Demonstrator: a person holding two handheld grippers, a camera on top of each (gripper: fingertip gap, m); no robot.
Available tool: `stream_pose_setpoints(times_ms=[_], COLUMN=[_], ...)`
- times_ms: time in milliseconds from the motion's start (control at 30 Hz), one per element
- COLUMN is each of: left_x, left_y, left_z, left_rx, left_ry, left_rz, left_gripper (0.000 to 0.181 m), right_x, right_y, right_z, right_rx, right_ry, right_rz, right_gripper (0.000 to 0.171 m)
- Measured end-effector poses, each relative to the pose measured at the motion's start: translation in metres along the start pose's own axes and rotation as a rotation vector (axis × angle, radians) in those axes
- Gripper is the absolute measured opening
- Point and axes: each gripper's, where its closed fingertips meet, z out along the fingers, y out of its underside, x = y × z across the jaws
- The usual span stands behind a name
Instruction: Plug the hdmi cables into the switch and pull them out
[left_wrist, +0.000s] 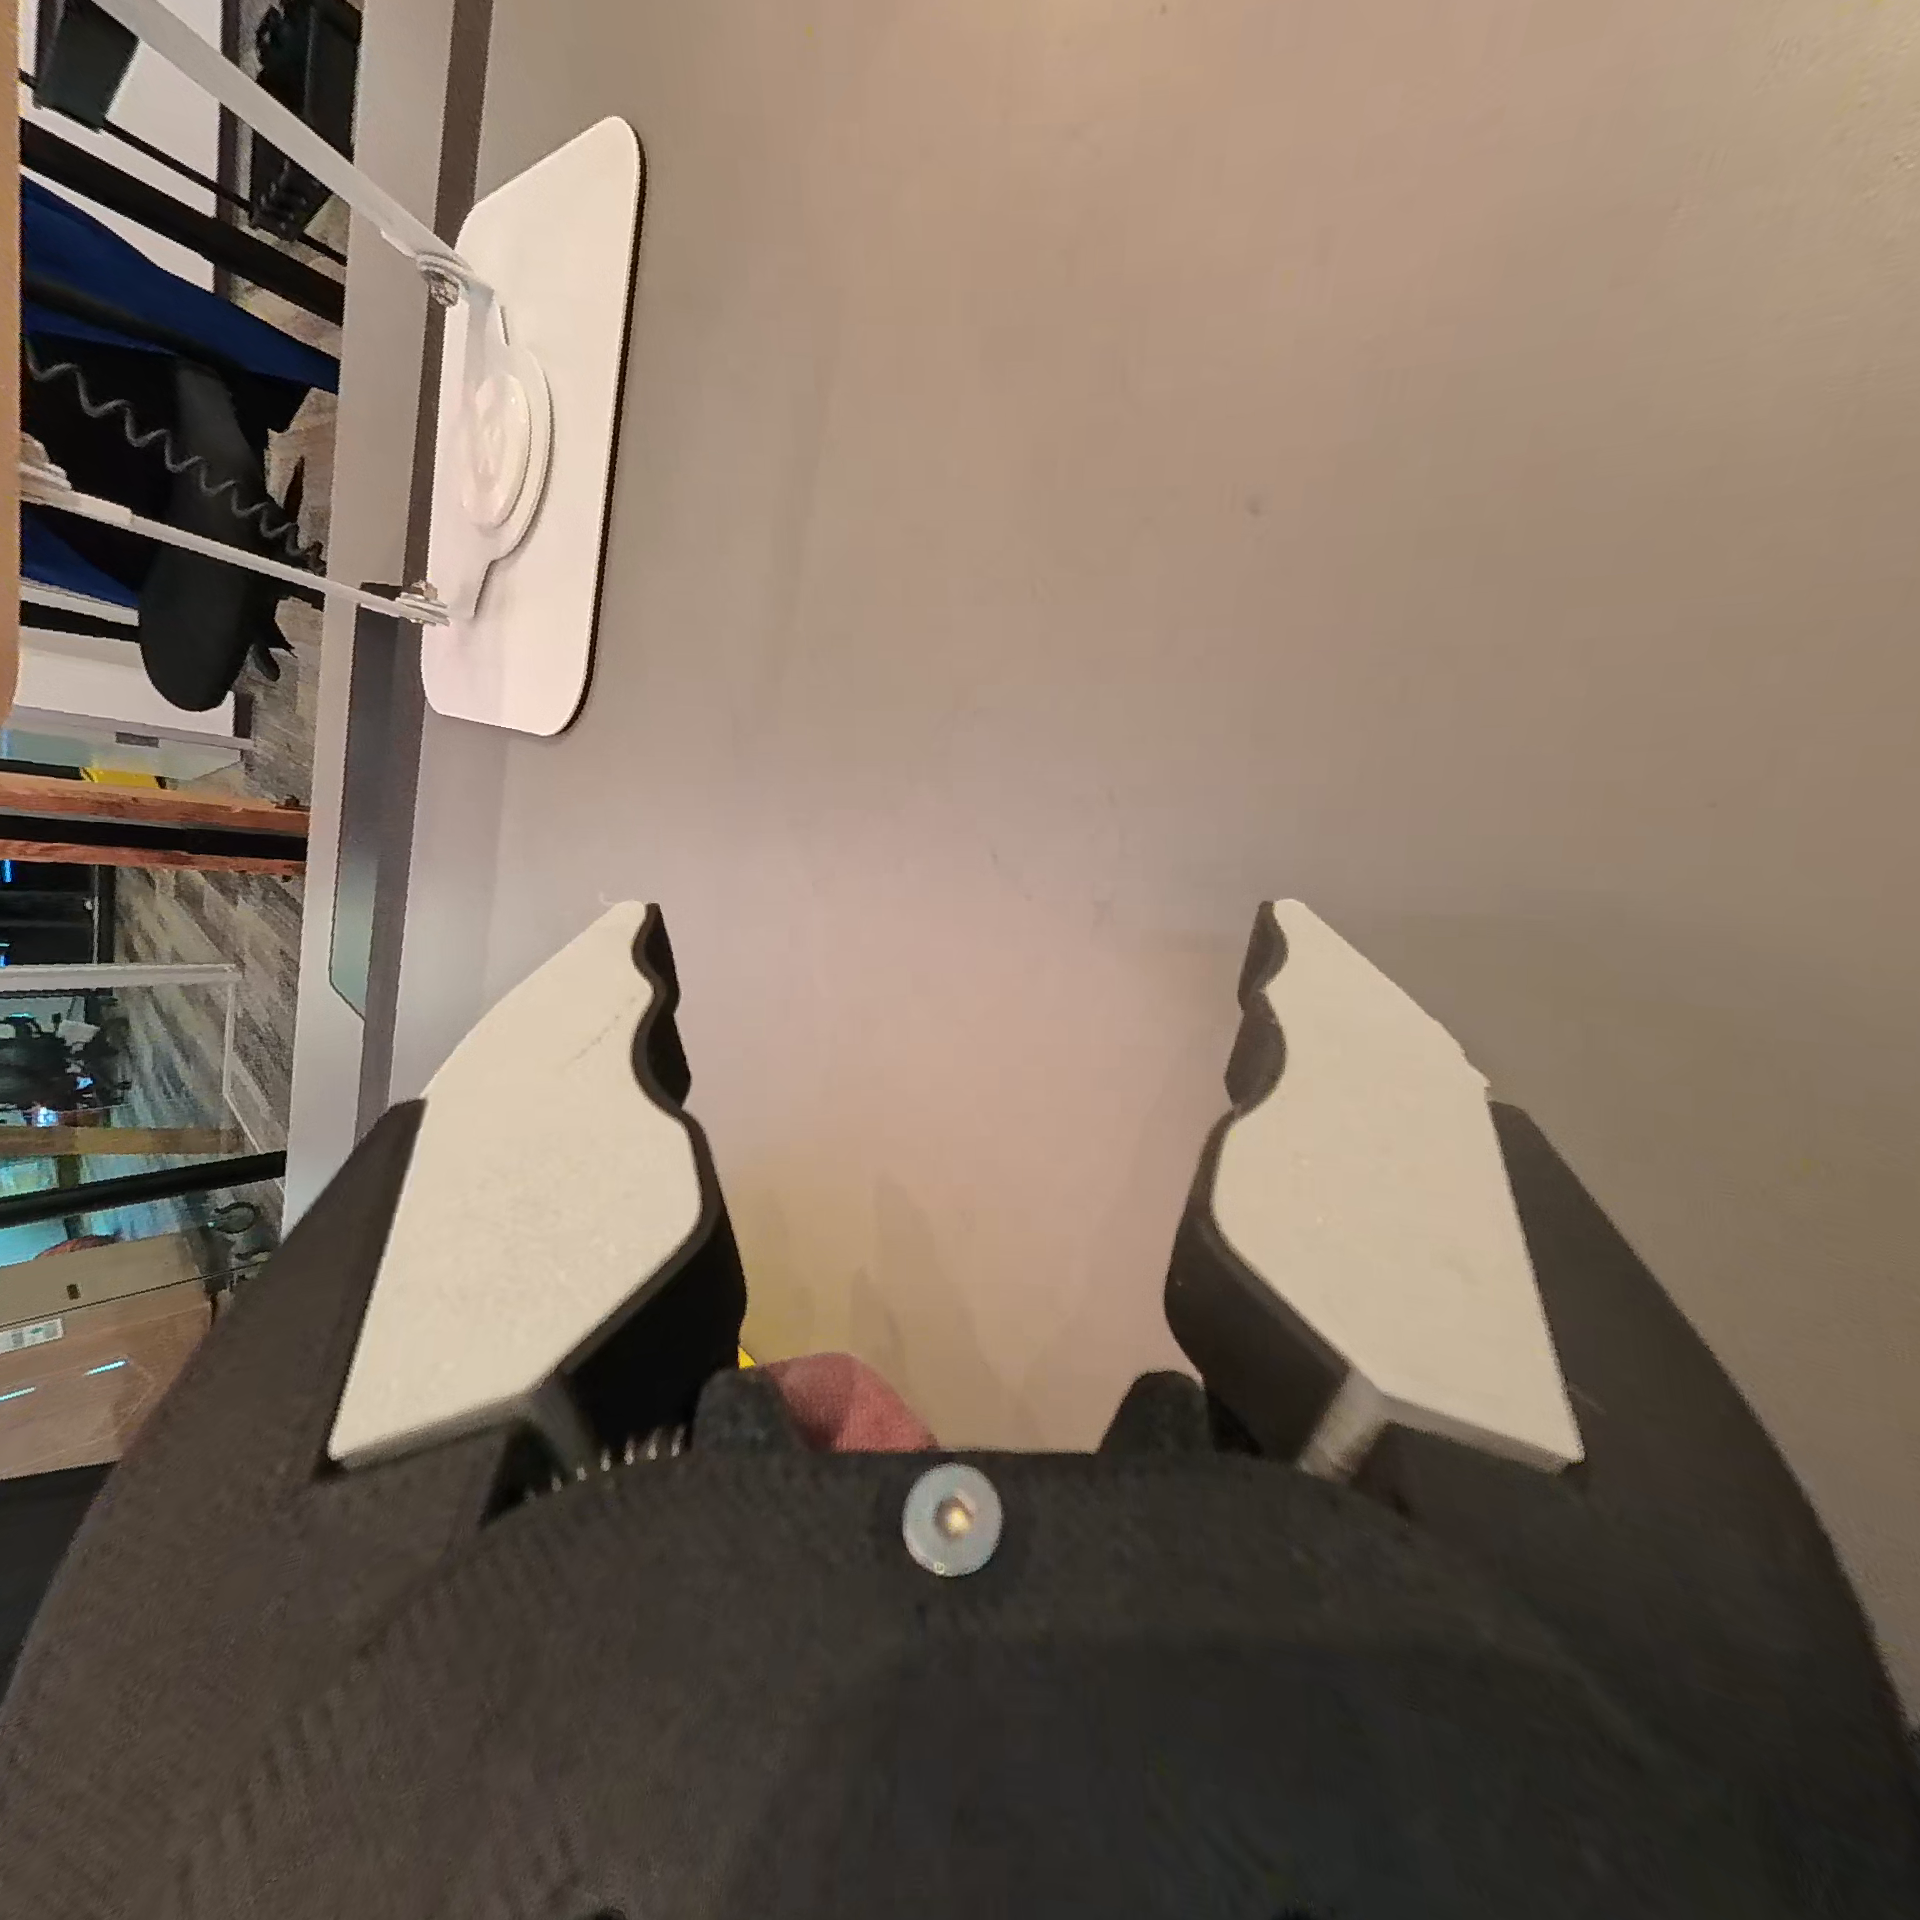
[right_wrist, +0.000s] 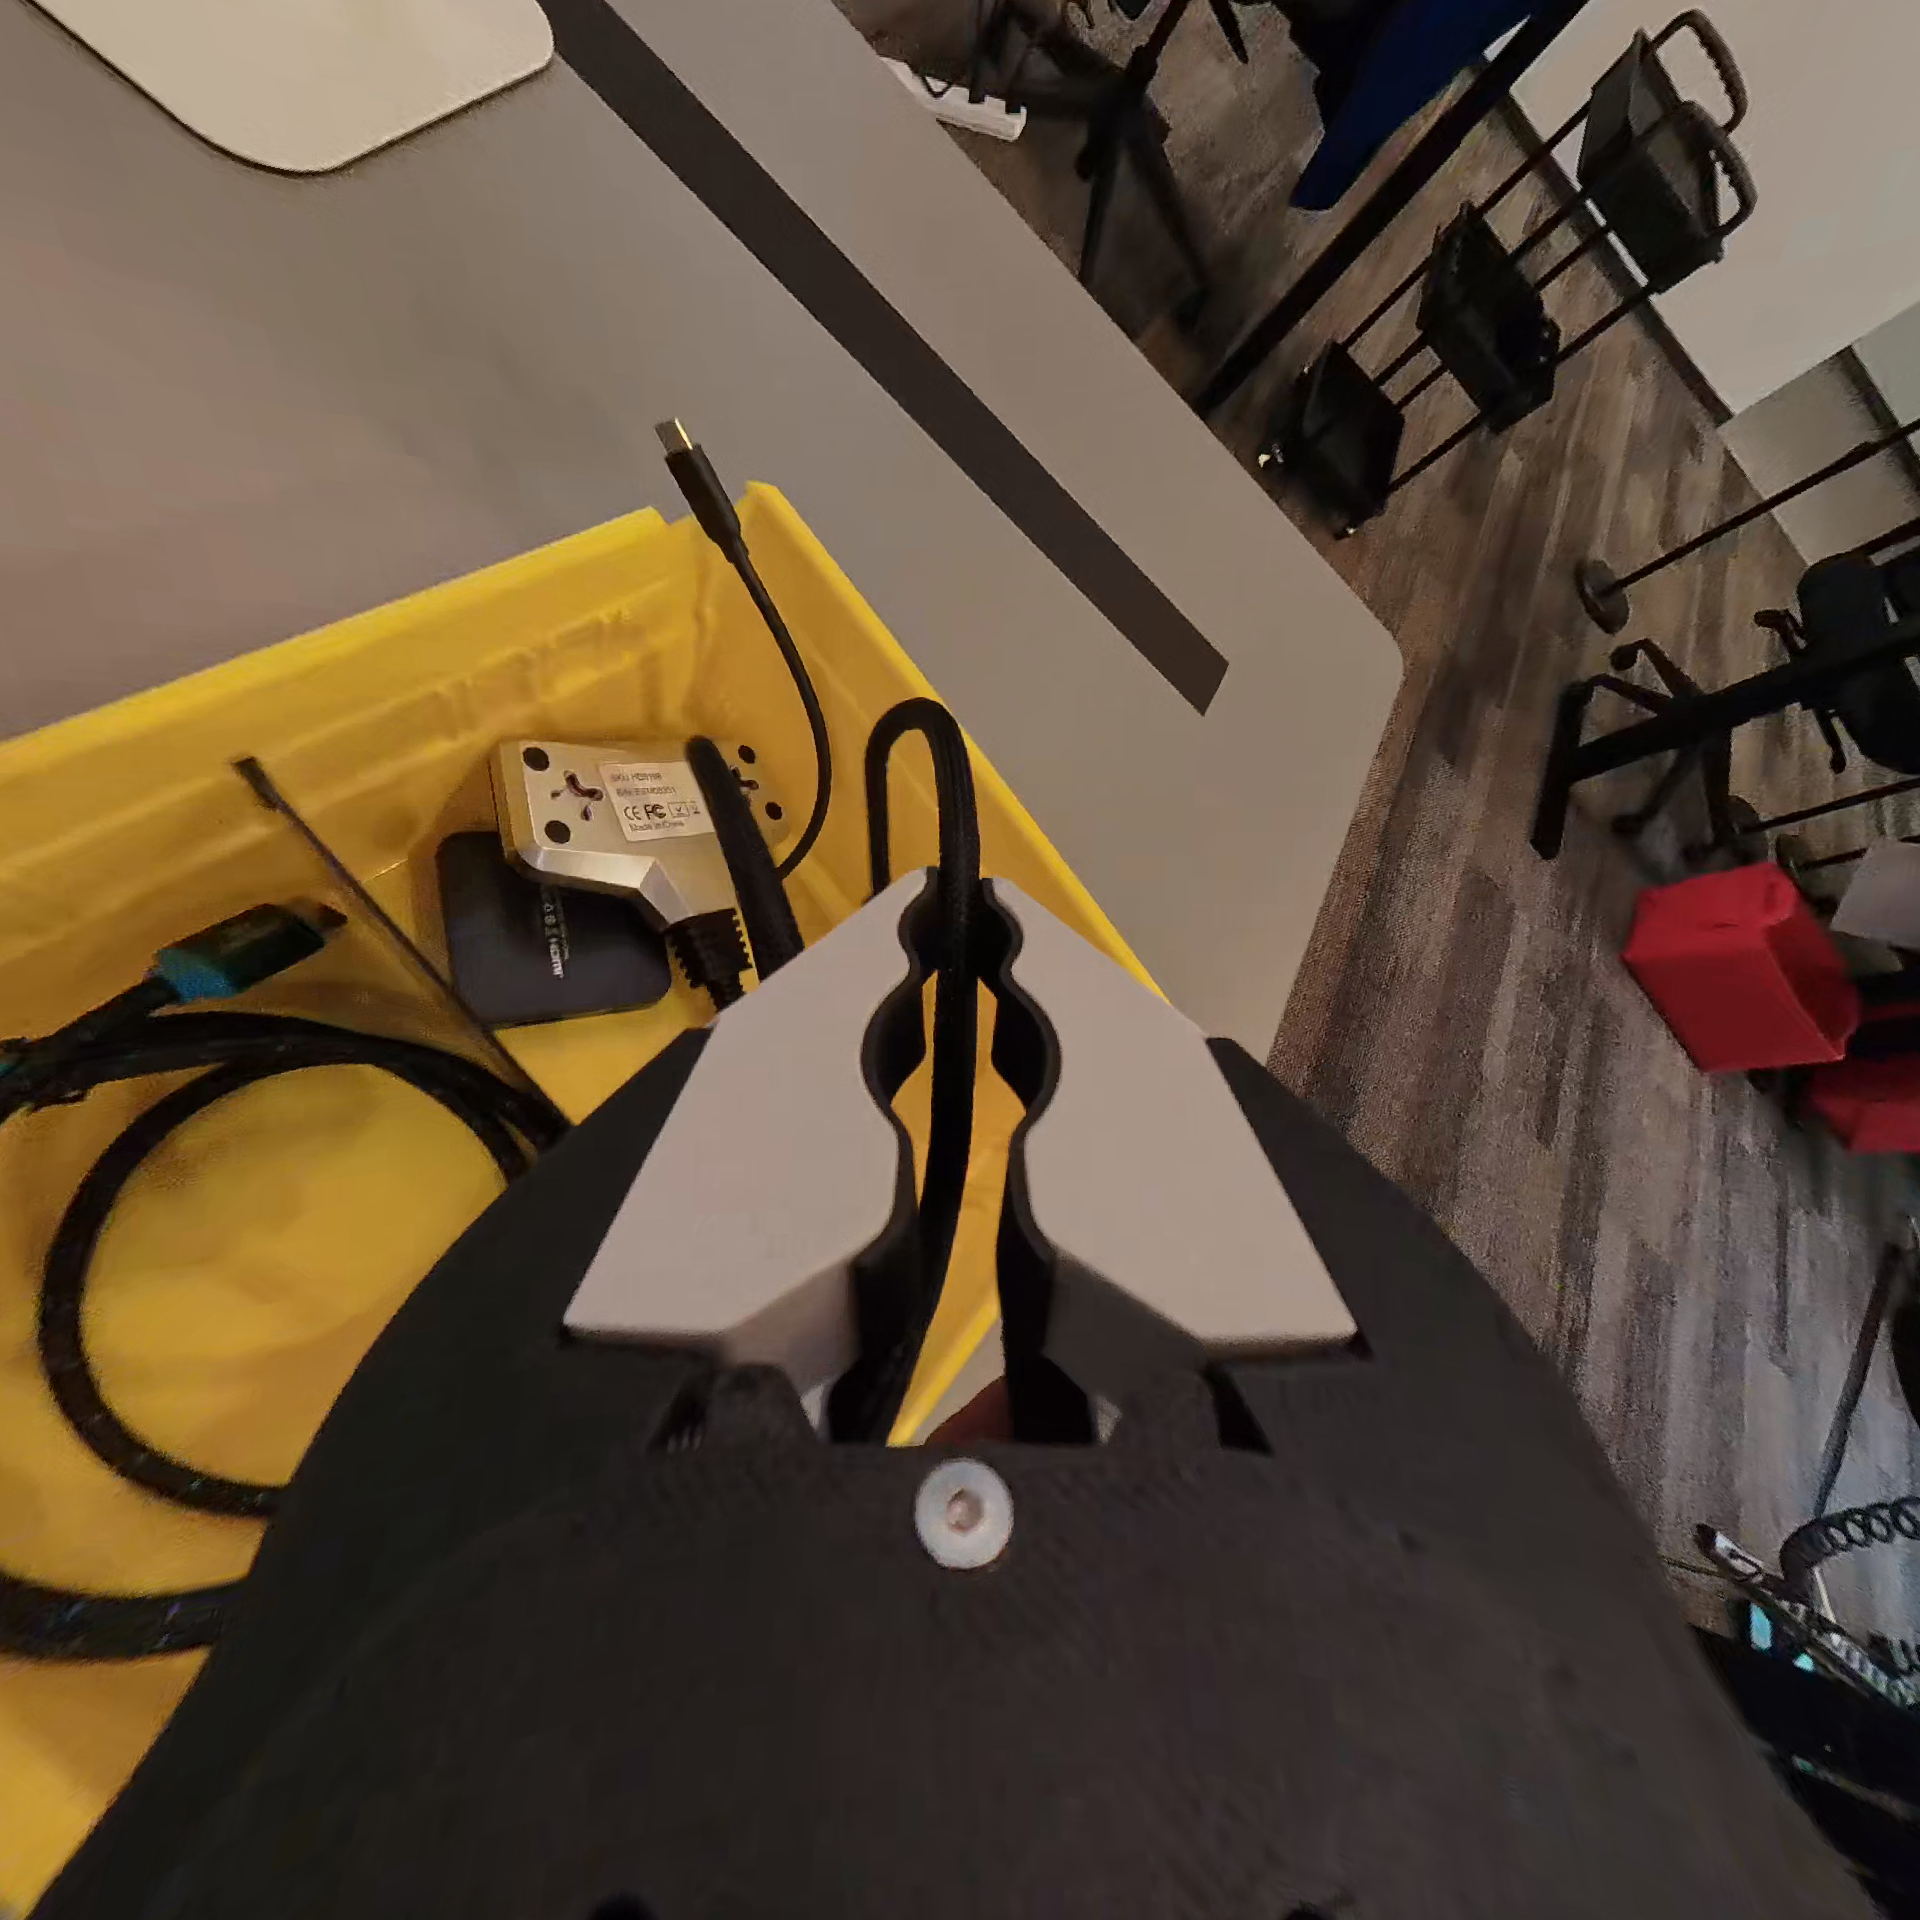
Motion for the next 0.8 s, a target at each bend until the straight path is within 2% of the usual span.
stream_pose_setpoints(times_ms=[133, 267, 367, 633, 800], left_x=[0.002, 0.002, -0.002, -0.019, -0.057], left_y=[0.001, 0.000, -0.002, -0.020, -0.017], left_z=[0.002, 0.002, -0.002, -0.021, -0.050], left_rx=[-0.004, -0.002, 0.011, 0.080, 0.084], left_ry=[0.008, 0.009, 0.004, -0.056, -0.168], left_rz=[0.000, 0.002, -0.012, -0.005, -0.051], left_gripper=[0.102, 0.102, 0.102, 0.099, 0.094], right_x=[-0.017, -0.034, -0.031, -0.012, 0.002], right_y=[0.015, 0.011, -0.003, -0.011, 0.029], right_z=[0.038, 0.048, 0.034, -0.023, -0.057], right_rx=[-0.082, -0.109, -0.040, 0.042, -0.029], right_ry=[-0.013, -0.039, -0.038, 0.064, 0.185], right_rz=[-0.082, -0.162, -0.117, -0.031, 0.077], right_gripper=[0.004, 0.032, 0.041, 0.040, 0.043])
